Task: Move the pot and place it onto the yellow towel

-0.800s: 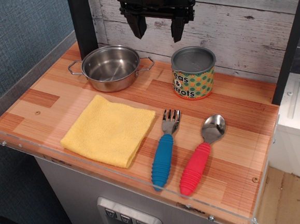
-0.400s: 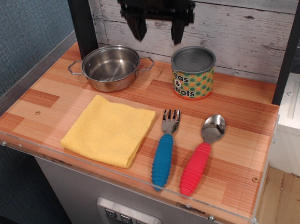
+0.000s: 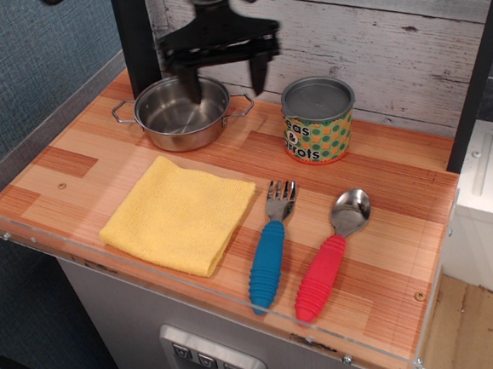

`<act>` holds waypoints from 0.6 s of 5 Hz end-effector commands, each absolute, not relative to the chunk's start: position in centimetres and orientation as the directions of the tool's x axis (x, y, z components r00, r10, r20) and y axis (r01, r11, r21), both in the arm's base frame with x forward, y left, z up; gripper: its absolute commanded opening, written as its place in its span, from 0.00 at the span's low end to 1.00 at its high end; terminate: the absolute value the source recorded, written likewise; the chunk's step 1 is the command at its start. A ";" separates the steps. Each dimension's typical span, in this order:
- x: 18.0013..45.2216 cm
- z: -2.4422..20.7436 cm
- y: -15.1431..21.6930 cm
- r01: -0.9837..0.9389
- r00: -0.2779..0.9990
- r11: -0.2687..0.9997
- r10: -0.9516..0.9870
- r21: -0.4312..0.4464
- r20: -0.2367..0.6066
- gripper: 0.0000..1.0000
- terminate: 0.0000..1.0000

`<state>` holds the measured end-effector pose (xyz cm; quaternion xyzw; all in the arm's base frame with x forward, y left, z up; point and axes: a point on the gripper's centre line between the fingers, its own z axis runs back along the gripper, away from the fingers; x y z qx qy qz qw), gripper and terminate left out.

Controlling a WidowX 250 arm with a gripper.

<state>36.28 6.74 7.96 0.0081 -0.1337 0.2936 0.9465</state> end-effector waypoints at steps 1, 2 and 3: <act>34.6 9.8 10.5 -0.734 0.632 0.667 0.740 -0.127 0.229 1.00 0.00; 34.1 9.4 12.1 -0.773 0.590 0.624 0.774 -0.115 0.230 1.00 0.00; 33.9 8.9 13.2 -0.815 0.544 0.573 0.808 -0.089 0.225 1.00 0.00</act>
